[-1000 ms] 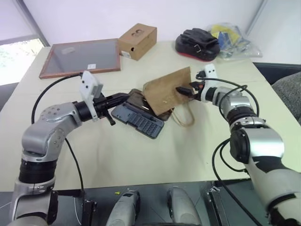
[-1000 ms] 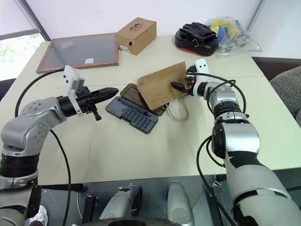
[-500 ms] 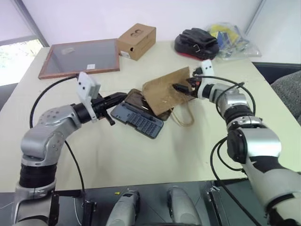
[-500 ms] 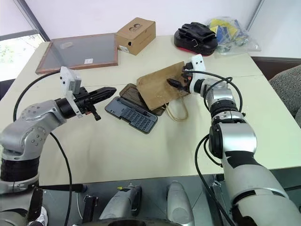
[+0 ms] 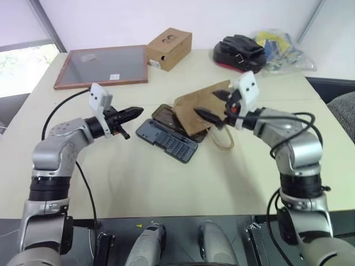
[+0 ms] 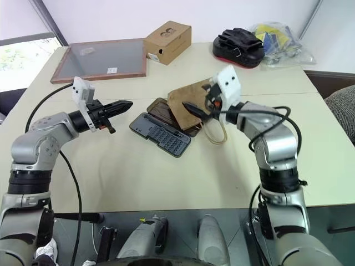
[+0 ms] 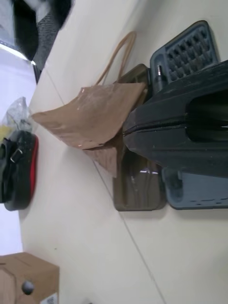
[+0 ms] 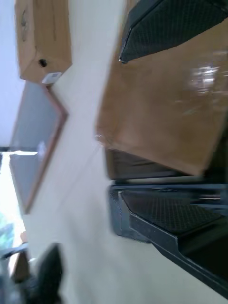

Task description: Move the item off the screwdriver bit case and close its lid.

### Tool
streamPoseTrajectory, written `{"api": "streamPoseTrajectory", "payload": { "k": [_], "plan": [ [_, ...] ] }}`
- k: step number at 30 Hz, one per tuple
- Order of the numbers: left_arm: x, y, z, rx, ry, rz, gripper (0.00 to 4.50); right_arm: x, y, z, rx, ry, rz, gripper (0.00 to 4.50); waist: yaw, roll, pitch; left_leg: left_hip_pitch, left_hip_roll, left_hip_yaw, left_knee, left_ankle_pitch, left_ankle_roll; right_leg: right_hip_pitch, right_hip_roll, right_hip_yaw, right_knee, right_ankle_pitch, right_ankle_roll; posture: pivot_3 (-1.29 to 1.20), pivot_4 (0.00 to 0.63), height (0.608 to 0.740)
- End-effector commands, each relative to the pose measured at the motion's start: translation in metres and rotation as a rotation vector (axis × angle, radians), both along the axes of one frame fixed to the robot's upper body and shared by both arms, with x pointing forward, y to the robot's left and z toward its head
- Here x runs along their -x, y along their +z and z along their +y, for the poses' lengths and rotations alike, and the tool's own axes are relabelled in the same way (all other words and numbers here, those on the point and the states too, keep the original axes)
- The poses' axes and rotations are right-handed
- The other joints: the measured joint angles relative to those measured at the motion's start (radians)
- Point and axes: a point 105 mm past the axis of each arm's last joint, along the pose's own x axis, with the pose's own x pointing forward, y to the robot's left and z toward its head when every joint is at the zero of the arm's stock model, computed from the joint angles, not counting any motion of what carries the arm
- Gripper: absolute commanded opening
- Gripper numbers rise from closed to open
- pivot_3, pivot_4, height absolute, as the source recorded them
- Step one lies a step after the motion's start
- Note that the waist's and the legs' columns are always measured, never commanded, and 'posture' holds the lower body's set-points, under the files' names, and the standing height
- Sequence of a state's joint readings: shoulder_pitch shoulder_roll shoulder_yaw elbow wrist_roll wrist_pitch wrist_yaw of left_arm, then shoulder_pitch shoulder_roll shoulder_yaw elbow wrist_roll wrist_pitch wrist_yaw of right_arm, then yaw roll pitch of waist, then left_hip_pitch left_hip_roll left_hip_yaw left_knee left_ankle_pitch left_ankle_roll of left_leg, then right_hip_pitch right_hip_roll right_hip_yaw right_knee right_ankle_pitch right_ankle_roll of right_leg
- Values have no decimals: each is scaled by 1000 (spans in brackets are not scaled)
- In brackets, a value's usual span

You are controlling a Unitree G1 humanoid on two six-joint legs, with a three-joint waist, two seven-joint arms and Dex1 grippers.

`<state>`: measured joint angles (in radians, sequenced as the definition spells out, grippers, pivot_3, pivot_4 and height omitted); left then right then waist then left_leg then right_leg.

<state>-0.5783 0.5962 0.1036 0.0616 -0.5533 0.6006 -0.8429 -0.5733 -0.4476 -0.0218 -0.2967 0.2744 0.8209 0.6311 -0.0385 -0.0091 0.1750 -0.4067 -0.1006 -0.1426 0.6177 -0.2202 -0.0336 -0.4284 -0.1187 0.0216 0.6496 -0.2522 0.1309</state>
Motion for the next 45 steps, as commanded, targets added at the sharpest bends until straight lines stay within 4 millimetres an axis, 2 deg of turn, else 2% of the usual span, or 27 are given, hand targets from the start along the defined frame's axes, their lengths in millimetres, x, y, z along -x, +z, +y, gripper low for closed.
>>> {"api": "streamPoseTrajectory", "payload": {
  "k": [1,7,14,17,24,28,31,40,45],
  "plan": [
    [0,10,-8,-11,-33,-51,0,9,11,2,15,-21,-65,4477,-6,0,0,0,0,0,0,0,0,0,0,0,0,0,0,0,150,740],
    [-2,7,-15,-25,-48,-66,0,9,9,-4,45,-74,-84,4477,-4,0,0,0,2,1,0,0,0,0,1,0,0,1,-1,0,150,740],
    [-16,2,-28,-21,-54,-71,0,3,9,-8,64,-116,-101,4477,2,0,0,0,1,1,1,0,0,0,1,0,0,1,0,0,150,740],
    [-18,-2,-37,-29,-91,-57,834,1,11,-10,61,-131,-110,4500,0,0,0,0,1,1,1,0,0,0,1,0,0,1,0,0,150,740],
    [-24,-2,-45,-66,-106,-82,4447,-1,13,-13,60,-149,-126,4500,-3,0,0,0,1,1,1,0,1,0,1,0,0,1,0,0,150,740],
    [-33,-2,-45,-79,-60,-97,4447,-1,14,-15,60,-165,-134,4500,-2,0,0,0,1,1,1,0,1,0,1,0,0,1,0,0,150,740],
    [-49,-9,-54,-27,-3,-70,4447,-2,16,-22,48,-198,-142,4500,5,0,0,0,1,1,2,0,1,1,1,0,0,1,0,0,150,740],
    [-71,-30,-83,-41,22,-40,4447,-1,18,-27,36,-239,-159,4500,12,-1,0,-1,-3,1,5,-1,3,1,0,0,-1,2,1,0,150,740],
    [-80,-30,-98,-52,23,-53,4447,2,19,-30,31,-260,-164,4500,19,-1,0,-1,-3,2,6,-2,3,1,0,0,-1,2,2,0,150,740]
  ]
}}
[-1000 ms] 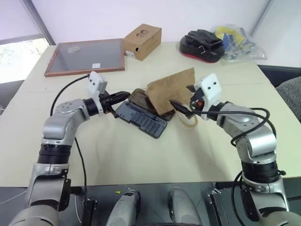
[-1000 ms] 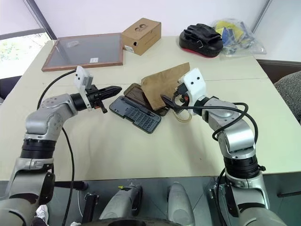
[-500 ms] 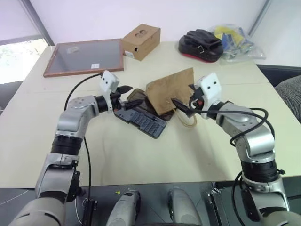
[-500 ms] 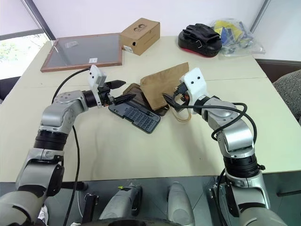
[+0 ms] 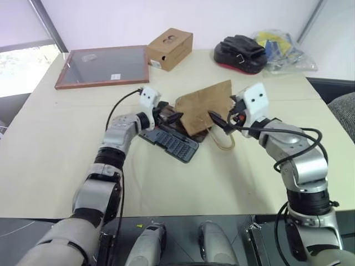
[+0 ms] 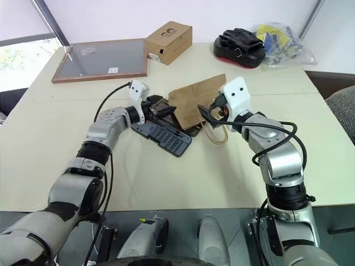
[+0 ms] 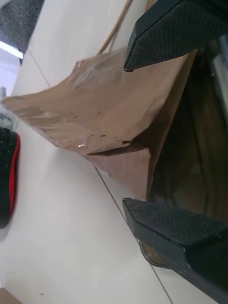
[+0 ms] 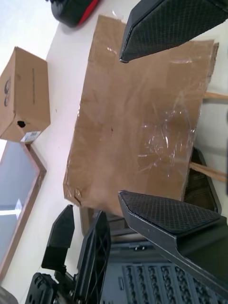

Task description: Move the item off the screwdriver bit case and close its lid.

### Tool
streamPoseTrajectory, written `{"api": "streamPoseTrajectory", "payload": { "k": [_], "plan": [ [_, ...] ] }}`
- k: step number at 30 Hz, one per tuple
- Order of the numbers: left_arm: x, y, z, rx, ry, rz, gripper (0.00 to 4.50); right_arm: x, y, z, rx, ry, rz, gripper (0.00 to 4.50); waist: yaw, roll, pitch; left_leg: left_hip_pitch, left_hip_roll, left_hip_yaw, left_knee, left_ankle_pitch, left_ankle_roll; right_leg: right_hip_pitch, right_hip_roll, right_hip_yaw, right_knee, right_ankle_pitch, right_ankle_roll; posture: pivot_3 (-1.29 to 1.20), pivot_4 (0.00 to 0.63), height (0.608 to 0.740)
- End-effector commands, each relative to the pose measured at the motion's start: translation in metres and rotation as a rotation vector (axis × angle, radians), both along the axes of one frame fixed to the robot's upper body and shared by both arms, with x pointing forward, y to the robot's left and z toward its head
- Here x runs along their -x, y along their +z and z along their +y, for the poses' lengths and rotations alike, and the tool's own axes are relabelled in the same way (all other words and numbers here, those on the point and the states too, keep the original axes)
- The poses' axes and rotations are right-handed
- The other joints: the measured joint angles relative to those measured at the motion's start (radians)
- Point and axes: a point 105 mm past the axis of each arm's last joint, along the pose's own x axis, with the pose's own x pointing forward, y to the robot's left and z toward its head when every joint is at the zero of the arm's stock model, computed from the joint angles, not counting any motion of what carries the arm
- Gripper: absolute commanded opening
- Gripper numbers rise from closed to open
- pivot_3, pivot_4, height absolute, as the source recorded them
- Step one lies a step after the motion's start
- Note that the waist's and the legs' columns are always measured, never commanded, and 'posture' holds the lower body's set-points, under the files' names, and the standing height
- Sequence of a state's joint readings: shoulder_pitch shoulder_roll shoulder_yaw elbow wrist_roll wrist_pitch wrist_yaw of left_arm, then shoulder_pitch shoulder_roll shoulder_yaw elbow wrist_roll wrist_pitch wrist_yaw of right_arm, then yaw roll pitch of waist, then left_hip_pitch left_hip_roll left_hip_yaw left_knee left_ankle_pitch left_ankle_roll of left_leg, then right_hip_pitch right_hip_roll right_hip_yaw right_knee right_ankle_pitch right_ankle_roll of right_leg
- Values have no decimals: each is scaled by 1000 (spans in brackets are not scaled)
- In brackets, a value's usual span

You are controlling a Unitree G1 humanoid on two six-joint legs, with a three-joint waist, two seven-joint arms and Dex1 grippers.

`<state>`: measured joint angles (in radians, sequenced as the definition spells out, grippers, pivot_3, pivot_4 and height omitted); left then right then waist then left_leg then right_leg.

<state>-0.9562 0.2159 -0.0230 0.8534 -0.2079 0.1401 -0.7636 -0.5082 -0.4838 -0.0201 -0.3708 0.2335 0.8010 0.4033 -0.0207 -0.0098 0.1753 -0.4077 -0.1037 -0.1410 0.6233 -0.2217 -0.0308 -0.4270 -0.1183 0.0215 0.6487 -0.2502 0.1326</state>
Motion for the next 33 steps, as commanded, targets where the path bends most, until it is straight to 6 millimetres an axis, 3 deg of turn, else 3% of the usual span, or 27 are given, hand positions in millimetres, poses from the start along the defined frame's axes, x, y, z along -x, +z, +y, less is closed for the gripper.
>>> {"api": "streamPoseTrajectory", "payload": {
  "k": [1,11,14,21,28,33],
  "plan": [
    [-6,14,-9,-15,-3,-69,4447,7,17,-3,-13,-14,-70,4500,2,0,0,0,0,0,0,0,0,0,0,0,0,0,0,0,150,740],
    [-10,10,-36,-56,-27,-93,4447,7,24,-6,-5,-43,-82,4500,3,0,0,-1,-1,1,2,-1,1,0,0,0,0,0,1,0,150,740],
    [-11,10,-39,-61,-17,-98,3588,7,24,-7,-2,-48,-83,4500,2,0,0,-1,-1,1,2,-1,1,0,0,0,0,0,1,0,150,740],
    [-13,7,-37,-57,15,-100,22,8,23,-8,3,-53,-83,4500,3,0,0,-1,-1,1,2,-1,1,0,0,0,0,0,1,0,150,740],
    [-17,12,-26,-20,57,-112,22,7,22,-7,6,-41,-79,4500,2,0,0,-1,-1,1,2,-1,1,0,0,0,0,1,1,0,150,740],
    [-26,45,3,92,174,-187,22,6,21,-3,6,-20,-73,4500,1,-1,0,-1,-1,1,3,-1,1,0,0,0,0,1,1,0,150,740]
  ]
}}
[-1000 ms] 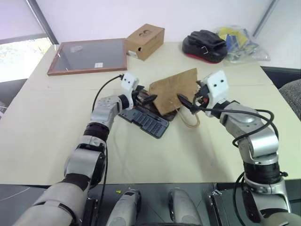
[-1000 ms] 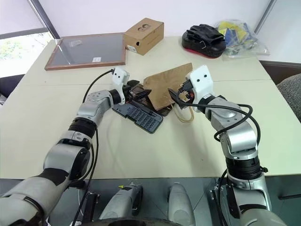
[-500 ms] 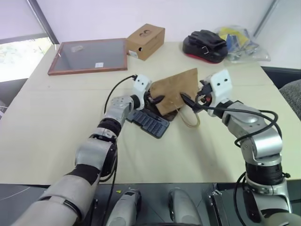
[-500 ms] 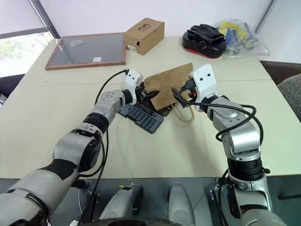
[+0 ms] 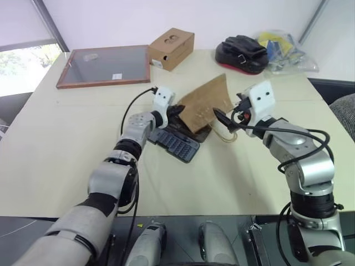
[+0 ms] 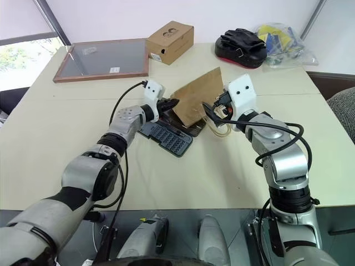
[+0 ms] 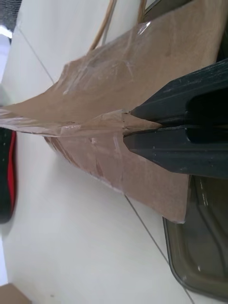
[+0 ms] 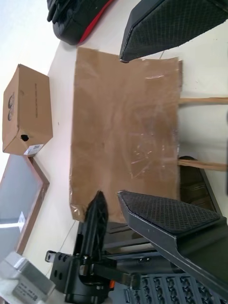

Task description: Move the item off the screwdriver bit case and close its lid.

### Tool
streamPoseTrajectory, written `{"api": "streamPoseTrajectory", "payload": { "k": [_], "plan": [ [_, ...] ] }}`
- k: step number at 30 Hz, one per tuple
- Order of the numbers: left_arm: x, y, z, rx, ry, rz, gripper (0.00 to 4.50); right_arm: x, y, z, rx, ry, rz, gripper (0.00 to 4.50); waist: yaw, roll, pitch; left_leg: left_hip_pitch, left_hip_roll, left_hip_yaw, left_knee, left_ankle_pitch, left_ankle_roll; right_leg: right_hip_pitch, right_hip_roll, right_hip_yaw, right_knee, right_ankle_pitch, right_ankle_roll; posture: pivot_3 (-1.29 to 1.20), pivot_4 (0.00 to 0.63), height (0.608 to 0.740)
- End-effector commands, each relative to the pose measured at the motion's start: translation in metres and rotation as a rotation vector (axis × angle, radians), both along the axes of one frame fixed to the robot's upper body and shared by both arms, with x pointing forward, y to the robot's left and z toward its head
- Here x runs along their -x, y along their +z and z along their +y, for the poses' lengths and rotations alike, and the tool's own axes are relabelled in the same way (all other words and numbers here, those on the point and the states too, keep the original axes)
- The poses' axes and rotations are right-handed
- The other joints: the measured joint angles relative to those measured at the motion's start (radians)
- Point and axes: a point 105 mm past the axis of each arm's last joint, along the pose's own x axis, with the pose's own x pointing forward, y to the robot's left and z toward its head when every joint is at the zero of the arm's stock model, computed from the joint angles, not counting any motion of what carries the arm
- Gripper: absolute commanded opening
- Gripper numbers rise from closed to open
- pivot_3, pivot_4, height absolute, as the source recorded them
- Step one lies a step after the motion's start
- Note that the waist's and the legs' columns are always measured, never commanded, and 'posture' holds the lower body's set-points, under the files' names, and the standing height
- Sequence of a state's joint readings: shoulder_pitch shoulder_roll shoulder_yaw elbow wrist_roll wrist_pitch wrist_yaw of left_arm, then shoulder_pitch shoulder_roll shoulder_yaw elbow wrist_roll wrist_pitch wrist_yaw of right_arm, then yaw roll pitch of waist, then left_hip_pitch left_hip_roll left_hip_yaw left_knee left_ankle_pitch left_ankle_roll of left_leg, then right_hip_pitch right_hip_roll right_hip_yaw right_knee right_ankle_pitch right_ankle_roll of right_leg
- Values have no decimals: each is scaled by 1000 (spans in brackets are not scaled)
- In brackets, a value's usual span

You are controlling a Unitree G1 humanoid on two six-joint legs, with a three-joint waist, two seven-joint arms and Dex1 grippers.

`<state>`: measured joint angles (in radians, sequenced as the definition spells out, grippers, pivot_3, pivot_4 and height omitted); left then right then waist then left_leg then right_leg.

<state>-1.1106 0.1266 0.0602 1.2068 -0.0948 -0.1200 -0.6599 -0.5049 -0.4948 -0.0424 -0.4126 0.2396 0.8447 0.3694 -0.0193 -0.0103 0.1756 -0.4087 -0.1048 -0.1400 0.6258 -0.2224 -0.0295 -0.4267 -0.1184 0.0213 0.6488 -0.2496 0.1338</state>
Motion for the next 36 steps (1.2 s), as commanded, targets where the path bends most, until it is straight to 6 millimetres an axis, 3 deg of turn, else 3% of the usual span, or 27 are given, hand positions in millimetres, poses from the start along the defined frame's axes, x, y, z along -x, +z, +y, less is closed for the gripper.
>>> {"api": "streamPoseTrajectory", "payload": {
  "k": [1,4,6,8,11,14,16,20,23,26,36],
  "plan": [
    [-12,51,29,116,122,-152,22,2,15,5,6,32,-60,4500,-1,0,0,0,0,0,0,0,0,0,0,0,0,0,0,0,150,740],
    [-16,71,65,187,285,-211,22,1,13,10,9,56,-55,4500,-2,0,0,0,0,-1,0,0,0,0,0,0,0,0,0,0,150,740],
    [-14,82,104,246,465,-254,22,0,12,15,13,84,-49,4500,-4,0,0,0,1,-1,0,0,0,0,0,0,0,0,0,0,150,740],
    [-3,80,152,301,686,-257,22,-2,10,20,16,113,-42,4500,-14,0,0,0,1,-1,0,0,0,0,0,1,0,0,0,0,150,740],
    [38,62,236,336,1069,-236,22,-5,6,29,19,163,-24,4500,-28,0,0,1,4,-1,0,0,0,-1,0,3,1,0,0,0,150,740],
    [89,42,304,342,1403,-217,22,-8,3,36,25,211,-7,4500,-25,0,0,1,5,-1,0,0,0,-1,1,3,1,0,0,0,150,740],
    [117,32,331,346,1553,-202,22,-10,2,40,30,238,-1,4500,-21,-1,-1,1,5,-1,1,0,0,-1,1,3,1,0,-1,0,150,740],
    [153,11,352,358,1732,-155,22,-14,2,48,43,283,2,4500,6,-2,-1,1,4,-1,2,0,0,1,1,3,0,1,1,0,150,740],
    [161,-3,349,371,1761,-101,22,-16,3,52,44,305,1,4500,18,-4,-2,1,3,-1,3,0,0,2,0,2,-1,2,2,0,150,740],
    [159,-8,344,373,1739,-79,22,-15,4,55,43,314,-1,4500,24,-5,-3,0,2,-1,3,-1,0,2,0,2,-2,2,2,0,150,740],
    [115,2,306,373,1496,-58,22,-11,3,55,28,292,-1,4500,17,-6,-3,0,1,-1,3,-1,0,2,0,2,-1,2,2,0,150,740]
  ]
}}
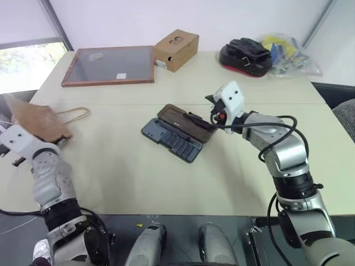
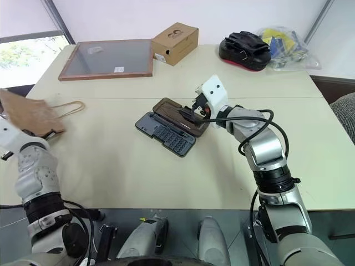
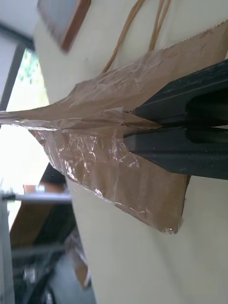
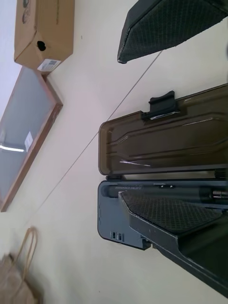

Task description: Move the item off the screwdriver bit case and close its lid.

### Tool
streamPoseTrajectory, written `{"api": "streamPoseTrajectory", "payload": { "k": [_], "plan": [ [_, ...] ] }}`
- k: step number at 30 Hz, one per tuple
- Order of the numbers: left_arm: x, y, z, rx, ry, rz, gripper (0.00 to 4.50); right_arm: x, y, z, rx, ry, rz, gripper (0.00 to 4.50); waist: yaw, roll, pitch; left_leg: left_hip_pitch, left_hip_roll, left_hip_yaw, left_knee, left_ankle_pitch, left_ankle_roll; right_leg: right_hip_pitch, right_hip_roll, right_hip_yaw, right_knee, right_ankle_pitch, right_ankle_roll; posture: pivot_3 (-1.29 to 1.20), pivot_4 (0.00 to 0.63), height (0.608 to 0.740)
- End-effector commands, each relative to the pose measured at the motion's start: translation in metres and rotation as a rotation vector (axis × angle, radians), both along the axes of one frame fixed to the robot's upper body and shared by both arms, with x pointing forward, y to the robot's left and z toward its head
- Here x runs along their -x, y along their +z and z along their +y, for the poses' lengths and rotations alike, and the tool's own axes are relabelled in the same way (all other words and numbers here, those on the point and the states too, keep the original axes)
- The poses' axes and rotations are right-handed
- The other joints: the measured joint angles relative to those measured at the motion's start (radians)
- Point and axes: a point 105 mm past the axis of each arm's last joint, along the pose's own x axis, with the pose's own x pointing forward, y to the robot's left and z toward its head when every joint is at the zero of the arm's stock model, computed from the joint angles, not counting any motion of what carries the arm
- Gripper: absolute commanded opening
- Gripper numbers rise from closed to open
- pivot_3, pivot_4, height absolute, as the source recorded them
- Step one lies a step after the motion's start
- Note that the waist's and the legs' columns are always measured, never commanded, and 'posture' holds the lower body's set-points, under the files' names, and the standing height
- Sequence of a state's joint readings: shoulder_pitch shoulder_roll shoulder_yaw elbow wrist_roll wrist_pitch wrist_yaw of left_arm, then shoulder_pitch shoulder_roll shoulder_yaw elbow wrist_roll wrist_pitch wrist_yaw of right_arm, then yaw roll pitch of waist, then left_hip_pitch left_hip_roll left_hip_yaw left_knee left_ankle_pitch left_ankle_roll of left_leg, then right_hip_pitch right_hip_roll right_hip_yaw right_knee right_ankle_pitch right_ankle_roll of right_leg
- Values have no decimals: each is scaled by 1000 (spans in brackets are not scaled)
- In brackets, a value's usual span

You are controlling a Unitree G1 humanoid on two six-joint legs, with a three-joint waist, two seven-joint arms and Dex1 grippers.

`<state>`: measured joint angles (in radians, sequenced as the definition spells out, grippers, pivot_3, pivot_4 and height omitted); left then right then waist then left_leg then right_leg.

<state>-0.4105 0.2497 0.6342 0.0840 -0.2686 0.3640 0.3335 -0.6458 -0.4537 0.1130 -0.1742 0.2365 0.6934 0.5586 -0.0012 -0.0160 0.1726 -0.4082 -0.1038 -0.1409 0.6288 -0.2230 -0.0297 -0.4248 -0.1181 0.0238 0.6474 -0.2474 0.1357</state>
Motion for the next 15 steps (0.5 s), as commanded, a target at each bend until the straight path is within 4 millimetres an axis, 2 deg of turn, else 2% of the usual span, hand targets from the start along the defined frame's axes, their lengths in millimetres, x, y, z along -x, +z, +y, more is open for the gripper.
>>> {"api": "streamPoseTrajectory", "payload": {
  "k": [1,6,7,9,15],
  "plan": [
    [-12,21,-7,-27,-43,-56,22,5,15,1,-14,-4,-60,4500,-5,0,0,0,0,0,0,0,0,0,0,0,0,0,0,0,150,740],
    [-11,15,-5,-31,-17,-17,22,6,15,-4,-17,-30,-60,4500,-18,0,0,0,0,0,0,0,0,0,0,0,0,0,0,0,150,740],
    [-11,14,-4,-27,-7,-13,270,7,14,-5,-17,-33,-60,4500,-18,0,0,0,0,0,0,0,0,-1,0,0,0,0,0,0,150,740],
    [-9,13,-3,-31,8,-5,852,7,14,-6,-18,-40,-60,4500,-16,0,0,0,0,0,0,0,0,-1,0,0,0,0,0,0,150,740],
    [-2,13,1,-68,68,10,3901,7,14,-8,-21,-48,-62,4500,-13,0,0,0,0,0,0,0,0,-1,0,0,0,0,0,0,150,740]
  ]
}}
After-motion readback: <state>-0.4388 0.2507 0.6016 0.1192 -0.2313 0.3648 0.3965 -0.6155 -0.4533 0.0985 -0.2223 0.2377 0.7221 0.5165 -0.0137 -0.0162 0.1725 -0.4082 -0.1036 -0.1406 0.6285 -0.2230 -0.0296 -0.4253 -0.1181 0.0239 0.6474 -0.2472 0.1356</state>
